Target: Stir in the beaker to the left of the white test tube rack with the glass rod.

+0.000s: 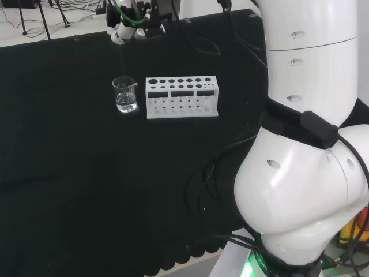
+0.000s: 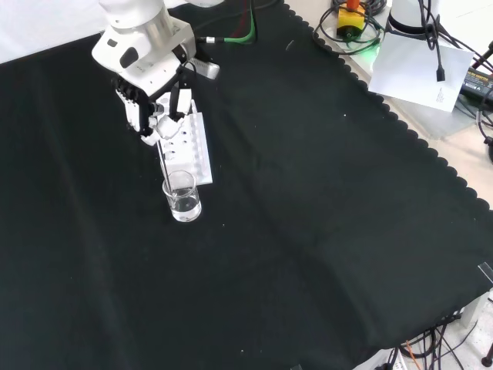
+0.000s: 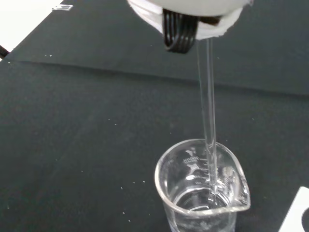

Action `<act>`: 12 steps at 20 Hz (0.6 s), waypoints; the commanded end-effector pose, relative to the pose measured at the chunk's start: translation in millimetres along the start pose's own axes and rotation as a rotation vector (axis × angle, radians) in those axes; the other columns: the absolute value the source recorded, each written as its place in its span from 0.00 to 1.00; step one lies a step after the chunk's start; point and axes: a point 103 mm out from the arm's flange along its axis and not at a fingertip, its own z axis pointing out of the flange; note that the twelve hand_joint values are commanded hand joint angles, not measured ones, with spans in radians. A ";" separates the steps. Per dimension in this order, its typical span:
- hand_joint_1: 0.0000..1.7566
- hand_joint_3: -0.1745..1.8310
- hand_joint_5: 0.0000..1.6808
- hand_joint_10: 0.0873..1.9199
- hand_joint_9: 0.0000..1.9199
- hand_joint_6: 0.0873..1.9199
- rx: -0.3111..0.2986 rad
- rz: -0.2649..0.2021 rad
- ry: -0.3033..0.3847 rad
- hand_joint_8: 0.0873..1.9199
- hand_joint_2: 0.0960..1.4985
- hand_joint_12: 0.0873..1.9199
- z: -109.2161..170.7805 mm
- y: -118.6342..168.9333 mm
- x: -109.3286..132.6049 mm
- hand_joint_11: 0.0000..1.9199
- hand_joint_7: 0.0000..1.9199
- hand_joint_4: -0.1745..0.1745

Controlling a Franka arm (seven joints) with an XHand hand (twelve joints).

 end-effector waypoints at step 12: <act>0.75 0.38 0.68 0.42 0.86 0.27 -0.014 -0.023 0.008 0.52 0.46 0.37 -10.6 -34.7 26.8 0.86 0.63 0.00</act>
